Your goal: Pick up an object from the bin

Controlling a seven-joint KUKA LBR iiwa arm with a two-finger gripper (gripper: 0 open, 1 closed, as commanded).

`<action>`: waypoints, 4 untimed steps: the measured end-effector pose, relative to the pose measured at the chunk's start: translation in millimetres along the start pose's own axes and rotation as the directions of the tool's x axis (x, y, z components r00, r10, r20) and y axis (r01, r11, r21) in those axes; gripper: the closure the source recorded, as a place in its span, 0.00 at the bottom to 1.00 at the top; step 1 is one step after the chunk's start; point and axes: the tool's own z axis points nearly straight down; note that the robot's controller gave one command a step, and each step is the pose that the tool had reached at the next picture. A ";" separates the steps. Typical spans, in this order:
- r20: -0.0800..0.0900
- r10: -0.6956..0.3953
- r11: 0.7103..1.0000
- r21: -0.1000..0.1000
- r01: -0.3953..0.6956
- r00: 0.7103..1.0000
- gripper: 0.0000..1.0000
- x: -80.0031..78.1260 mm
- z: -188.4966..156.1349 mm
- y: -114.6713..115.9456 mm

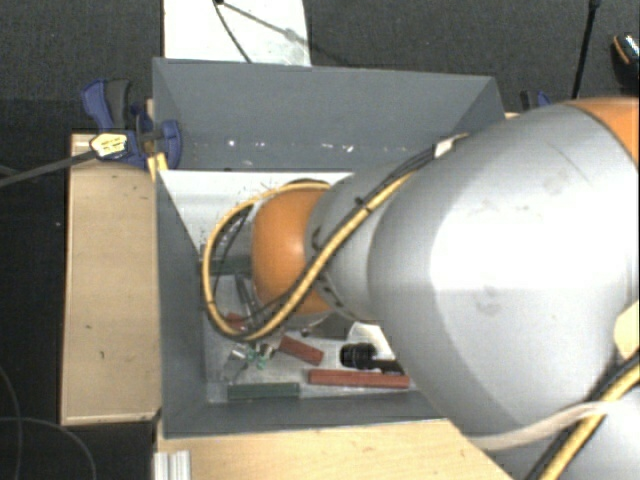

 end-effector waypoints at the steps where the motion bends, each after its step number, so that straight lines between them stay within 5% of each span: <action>1: 0.002 0.133 0.991 -0.003 -0.133 0.991 0.00 3.7 -2.1 -31.5; 2: 0.001 0.131 0.991 -0.002 -0.131 0.991 1.00 4.2 -1.3 -31.2; 3: 0.000 0.129 0.992 -0.001 -0.129 0.992 1.00 3.8 -13.3 -31.0; 4: 0.001 0.125 0.992 -0.003 -0.125 0.992 1.00 2.8 -65.7 -29.9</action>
Offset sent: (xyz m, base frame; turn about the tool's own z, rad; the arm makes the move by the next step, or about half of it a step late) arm -0.0212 -0.0246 0.0005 0.1326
